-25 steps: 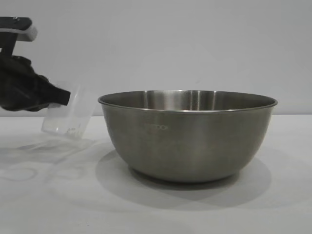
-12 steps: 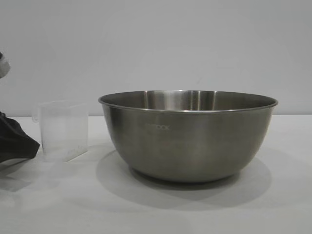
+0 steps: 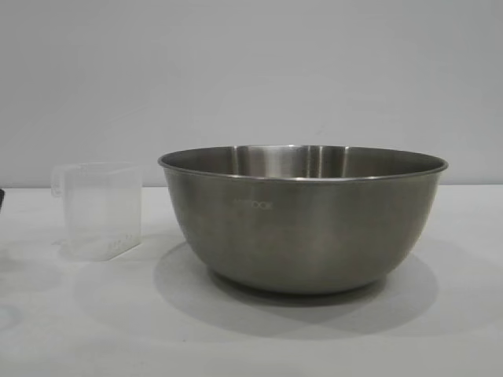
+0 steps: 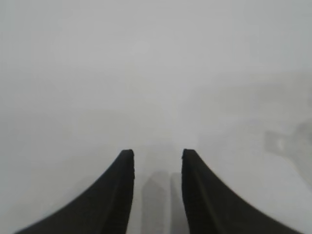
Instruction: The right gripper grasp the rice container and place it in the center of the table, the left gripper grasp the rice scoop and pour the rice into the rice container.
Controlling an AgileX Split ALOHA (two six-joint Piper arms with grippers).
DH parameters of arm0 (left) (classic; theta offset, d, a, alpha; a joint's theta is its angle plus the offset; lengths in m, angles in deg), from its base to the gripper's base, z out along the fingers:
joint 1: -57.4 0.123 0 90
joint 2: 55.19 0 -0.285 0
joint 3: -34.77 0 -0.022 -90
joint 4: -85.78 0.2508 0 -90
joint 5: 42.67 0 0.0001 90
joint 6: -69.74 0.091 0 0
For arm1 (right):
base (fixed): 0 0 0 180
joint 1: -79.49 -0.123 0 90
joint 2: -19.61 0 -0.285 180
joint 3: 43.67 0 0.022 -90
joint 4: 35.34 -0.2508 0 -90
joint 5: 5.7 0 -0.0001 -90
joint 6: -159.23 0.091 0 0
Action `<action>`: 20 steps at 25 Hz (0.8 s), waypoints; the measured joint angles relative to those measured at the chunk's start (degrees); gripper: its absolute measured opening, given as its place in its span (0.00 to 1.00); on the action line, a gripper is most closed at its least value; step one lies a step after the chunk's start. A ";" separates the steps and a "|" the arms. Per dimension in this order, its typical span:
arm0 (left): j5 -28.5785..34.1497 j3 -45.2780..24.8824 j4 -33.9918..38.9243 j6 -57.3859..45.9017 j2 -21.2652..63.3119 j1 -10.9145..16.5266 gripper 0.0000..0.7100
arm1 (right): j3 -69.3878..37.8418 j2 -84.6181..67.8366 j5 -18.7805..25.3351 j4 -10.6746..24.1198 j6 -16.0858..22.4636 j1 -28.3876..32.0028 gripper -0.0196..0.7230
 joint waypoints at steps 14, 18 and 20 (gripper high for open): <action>3.98 -0.09 13.68 5.35 17.46 9.37 0.29 | 0.00 0.00 0.00 0.41 0.58 0.00 0.38; 10.47 -0.36 15.06 3.85 25.07 9.37 0.29 | 0.00 0.00 0.00 0.68 0.58 0.00 0.38; 15.70 -0.40 17.78 3.28 29.68 9.37 0.29 | 0.00 0.00 0.00 0.68 0.68 0.00 0.38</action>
